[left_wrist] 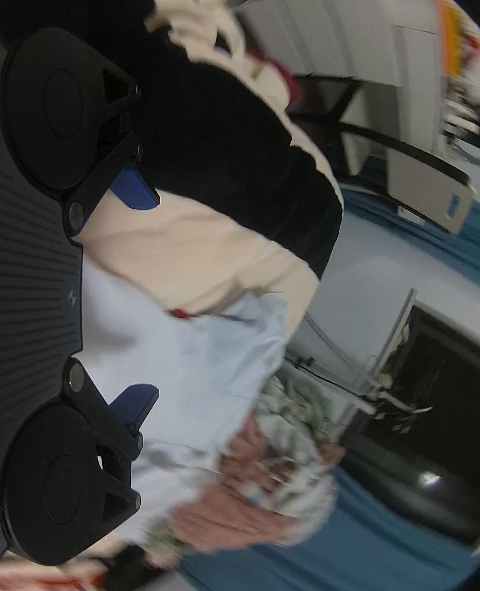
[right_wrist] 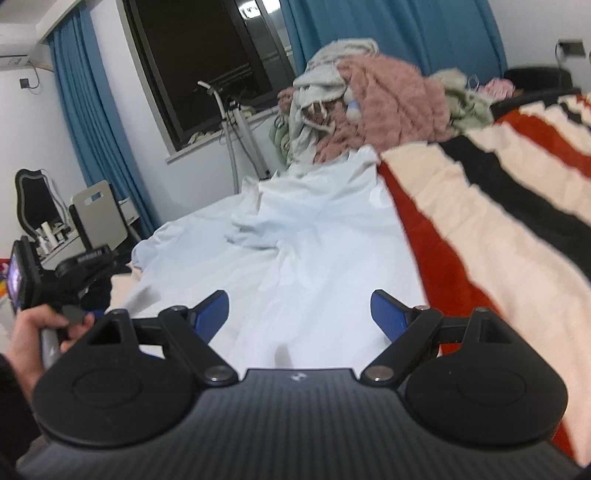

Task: Fold clothes
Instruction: 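Grasp the shirt hem with the left tool and lift it toward the collar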

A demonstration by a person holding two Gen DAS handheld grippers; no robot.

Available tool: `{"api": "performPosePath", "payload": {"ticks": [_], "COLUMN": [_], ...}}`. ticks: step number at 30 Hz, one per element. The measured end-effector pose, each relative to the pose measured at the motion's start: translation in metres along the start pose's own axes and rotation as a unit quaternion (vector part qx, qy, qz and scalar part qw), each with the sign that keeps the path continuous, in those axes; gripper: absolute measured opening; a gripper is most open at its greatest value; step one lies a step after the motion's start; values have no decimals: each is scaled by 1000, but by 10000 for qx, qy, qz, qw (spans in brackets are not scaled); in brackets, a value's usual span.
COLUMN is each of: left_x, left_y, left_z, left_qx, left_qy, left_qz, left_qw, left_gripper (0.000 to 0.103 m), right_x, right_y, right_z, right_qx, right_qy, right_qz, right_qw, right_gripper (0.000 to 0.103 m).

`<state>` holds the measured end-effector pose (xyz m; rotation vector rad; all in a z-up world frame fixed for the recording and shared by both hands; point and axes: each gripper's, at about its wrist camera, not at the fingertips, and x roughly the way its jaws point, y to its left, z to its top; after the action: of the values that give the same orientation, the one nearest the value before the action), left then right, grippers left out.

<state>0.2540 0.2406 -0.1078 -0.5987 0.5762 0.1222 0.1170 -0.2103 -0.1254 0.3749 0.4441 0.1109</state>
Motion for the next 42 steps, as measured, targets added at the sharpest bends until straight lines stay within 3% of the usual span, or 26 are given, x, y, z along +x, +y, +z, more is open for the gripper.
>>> {"api": "performPosePath", "payload": {"ticks": [4,7,12,13,15,16,18,20,21,23,24,26,31,35,37,40,42], "left_x": [28,53,87,93,109,116,132,145,149,154,155,148,104,72,64,60,65], "left_y": [33,44,35,32,24,18,6,-1,-6,-18,-25,-43,-125,-208,-258,-331,-367], "left_z": [27,43,59,61,65,67,71,75,77,82,84,84,62,36,11,-49,-94], "left_qx": [-775,-928,-685,-634,-509,-352,-22,18,103,421,596,1019,2276,3252,3842,4757,5177], "left_qy": [-188,-319,-360,-306,-63,-19,36,84,68,-16,-57,-216,-784,-1046,-1084,-950,-785], "left_qz": [-582,-756,-1218,-1351,-1535,-1430,-871,-532,-412,-193,-81,19,-276,-451,-542,-696,-815], "left_qw": [9951,9923,9895,9883,9868,9891,9962,9985,9991,9989,9982,9946,9702,9388,9153,8717,8480], "left_gripper": [95,95,94,83,80,81,81,78,73,40,17,5,3,3,3,3,3], "right_x": [20,39,63,66,70,72,75,76,77,75,73,67,52,36,29,18,14], "right_y": [1,2,1,1,2,3,4,3,1,0,-1,-4,-18,-38,-49,-67,-77], "right_z": [-5,-10,-13,-12,-10,-9,-9,-8,-6,-4,-3,3,21,32,37,41,43], "right_qx": [-13,-62,189,244,304,304,317,354,374,436,480,578,828,1227,1355,1549,1640], "right_qy": [156,322,448,442,402,387,378,395,401,385,368,307,254,159,154,49,6], "right_qz": [78,51,-8,-22,-16,-13,-15,-8,4,37,58,128,113,-31,-161,-304,-451], "right_qw": [9998,9994,9988,9987,9987,9988,9988,9986,9985,9983,9982,9978,9962,9923,9905,9875,9854], "right_gripper": [85,85,87,87,88,88,88,88,88,87,87,87,86,86,86,86,86]}}
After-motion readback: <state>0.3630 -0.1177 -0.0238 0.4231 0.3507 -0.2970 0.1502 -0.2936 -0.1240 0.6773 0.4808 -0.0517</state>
